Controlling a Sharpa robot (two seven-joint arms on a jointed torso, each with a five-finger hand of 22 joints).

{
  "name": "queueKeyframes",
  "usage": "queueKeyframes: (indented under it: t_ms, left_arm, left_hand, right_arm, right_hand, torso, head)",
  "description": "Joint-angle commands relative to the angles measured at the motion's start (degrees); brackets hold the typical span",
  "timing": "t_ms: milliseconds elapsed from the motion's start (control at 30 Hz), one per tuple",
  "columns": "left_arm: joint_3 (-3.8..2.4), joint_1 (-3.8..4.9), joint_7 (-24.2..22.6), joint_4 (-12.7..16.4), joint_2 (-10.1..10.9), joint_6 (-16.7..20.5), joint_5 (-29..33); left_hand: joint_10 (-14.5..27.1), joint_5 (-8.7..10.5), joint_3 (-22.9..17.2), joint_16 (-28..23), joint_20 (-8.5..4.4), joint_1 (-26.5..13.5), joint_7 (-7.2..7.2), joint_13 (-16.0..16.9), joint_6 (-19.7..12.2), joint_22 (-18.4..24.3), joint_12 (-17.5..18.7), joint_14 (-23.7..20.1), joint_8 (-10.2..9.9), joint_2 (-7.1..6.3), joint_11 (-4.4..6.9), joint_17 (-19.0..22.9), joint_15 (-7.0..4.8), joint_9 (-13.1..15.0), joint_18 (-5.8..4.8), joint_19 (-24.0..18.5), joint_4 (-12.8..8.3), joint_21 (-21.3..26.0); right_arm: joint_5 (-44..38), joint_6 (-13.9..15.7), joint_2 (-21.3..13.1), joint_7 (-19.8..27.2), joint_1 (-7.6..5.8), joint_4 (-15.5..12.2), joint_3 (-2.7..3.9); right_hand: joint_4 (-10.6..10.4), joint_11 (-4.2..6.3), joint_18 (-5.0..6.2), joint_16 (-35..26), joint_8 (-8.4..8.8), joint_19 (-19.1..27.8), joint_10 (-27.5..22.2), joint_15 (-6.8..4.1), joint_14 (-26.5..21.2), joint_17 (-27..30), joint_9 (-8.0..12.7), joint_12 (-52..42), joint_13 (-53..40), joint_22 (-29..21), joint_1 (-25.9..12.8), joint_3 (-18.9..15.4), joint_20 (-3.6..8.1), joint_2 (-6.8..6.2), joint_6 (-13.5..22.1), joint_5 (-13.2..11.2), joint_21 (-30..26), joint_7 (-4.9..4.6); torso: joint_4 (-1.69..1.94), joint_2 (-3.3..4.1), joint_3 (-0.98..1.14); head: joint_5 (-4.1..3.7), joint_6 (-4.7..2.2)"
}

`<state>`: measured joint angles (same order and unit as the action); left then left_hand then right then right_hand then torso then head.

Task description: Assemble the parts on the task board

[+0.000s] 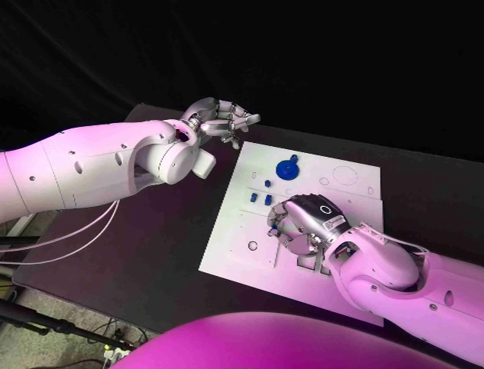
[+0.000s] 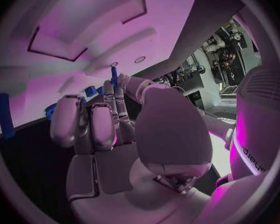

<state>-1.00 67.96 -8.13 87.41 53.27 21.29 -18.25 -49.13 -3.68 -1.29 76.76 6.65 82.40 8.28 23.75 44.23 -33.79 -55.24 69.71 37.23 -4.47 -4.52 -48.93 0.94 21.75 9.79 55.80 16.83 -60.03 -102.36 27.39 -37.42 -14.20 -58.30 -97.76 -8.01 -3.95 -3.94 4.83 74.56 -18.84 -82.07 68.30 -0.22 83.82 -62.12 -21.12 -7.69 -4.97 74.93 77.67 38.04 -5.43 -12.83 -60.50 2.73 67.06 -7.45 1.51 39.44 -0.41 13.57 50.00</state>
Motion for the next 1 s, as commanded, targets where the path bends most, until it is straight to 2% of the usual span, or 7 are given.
queueKeyframes:
  t_ms: [33,1000]
  left_arm:
    - [-0.05,0.08,-0.61,0.06,-0.1,-1.19,0.38]
    - [-0.05,0.08,-0.19,-0.22,-0.16,-1.64,0.36]
  left_hand:
    - [0.56,-0.06,-0.36,0.01,0.16,-0.01,0.12,-0.09,-0.38,0.08,0.25,-0.12,-0.23,-0.22,-0.01,-0.16,0.05,-0.08,0.74,-0.09,-0.13,0.26]
    - [0.64,-0.06,-0.43,0.23,0.21,0.06,0.17,-0.23,-0.48,0.08,0.36,0.07,-0.25,-0.2,-0.06,-0.53,0.11,-0.16,0.74,-0.06,-0.15,0.25]
  right_arm:
    - [-1.02,-0.06,0.09,0.43,0.08,-0.03,0.0]
    - [-0.97,-0.83,0.19,0.43,0.11,-0.09,-0.04]
  right_hand:
    - [0.32,-0.11,-0.44,0.16,0.37,-0.38,0.47,-0.39,0.74,-0.04,-0.07,-0.19,-0.05,6.75,0.72,-0.09,0.22,0.06,0.06,0.3,-0.06,-0.13]
    - [0.39,-0.13,-0.42,0.16,0.42,-0.35,0.5,-0.38,0.73,-0.01,-0.13,-0.1,-0.01,6.74,0.65,-0.15,0.22,0.04,0.08,0.29,-0.16,-0.15]
  torso:
    - [-0.01,0.0,0.0]
    - [-0.02,-0.05,0.03]
  head:
    - [0.09,0.0]
    - [0.27,0.0]
